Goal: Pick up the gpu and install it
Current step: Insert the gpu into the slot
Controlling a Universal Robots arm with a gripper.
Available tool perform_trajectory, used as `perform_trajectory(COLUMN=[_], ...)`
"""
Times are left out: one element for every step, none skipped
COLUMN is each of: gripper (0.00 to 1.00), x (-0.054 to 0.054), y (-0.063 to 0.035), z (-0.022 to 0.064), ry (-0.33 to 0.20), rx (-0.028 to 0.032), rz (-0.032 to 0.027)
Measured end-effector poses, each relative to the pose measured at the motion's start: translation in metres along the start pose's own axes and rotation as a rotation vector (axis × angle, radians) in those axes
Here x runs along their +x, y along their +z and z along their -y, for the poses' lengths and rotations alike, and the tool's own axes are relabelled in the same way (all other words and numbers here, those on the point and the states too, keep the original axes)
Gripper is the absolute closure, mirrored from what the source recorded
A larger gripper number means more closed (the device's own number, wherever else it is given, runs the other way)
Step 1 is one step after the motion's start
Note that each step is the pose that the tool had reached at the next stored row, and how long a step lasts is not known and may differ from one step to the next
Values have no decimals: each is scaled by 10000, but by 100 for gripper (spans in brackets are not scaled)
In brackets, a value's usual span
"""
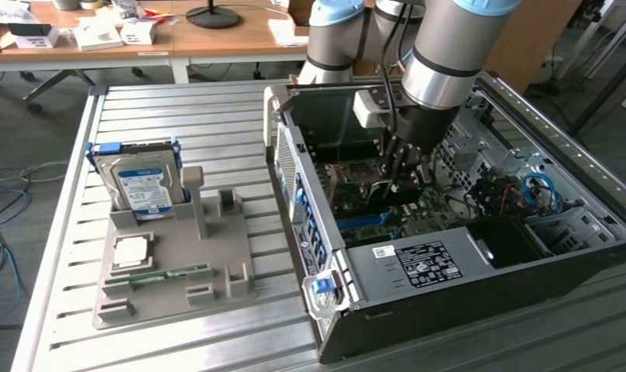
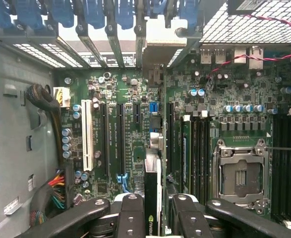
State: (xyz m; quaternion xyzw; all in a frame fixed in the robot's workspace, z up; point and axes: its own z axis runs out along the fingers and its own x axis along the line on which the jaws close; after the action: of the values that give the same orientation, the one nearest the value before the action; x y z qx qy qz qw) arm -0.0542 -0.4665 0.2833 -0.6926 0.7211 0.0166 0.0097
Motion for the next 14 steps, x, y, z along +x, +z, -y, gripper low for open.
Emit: perform_trajectory(gripper=[74, 74, 74, 74, 74, 74, 74, 74, 74, 74, 74, 74, 74, 74], x=[0, 1, 1, 1, 1, 1, 2, 2, 2, 2, 2, 2, 2, 2], y=[1, 3, 9, 16, 22, 28, 30, 30, 30, 31, 32, 32, 32, 32], z=[0, 0, 0, 0, 0, 0, 0, 0, 0, -2, -11, -22, -31, -33], ry=[-1, -1, -1, -1, -1, -1, -1, -1, 0, 1, 1, -1, -1, -1], rx=[0, 0, 0, 0, 0, 0, 0, 0, -1, 1, 8, 22, 32, 34], rz=[0, 0, 2, 1, 0, 1, -1, -2, -2, -2, 0, 2, 2, 3])
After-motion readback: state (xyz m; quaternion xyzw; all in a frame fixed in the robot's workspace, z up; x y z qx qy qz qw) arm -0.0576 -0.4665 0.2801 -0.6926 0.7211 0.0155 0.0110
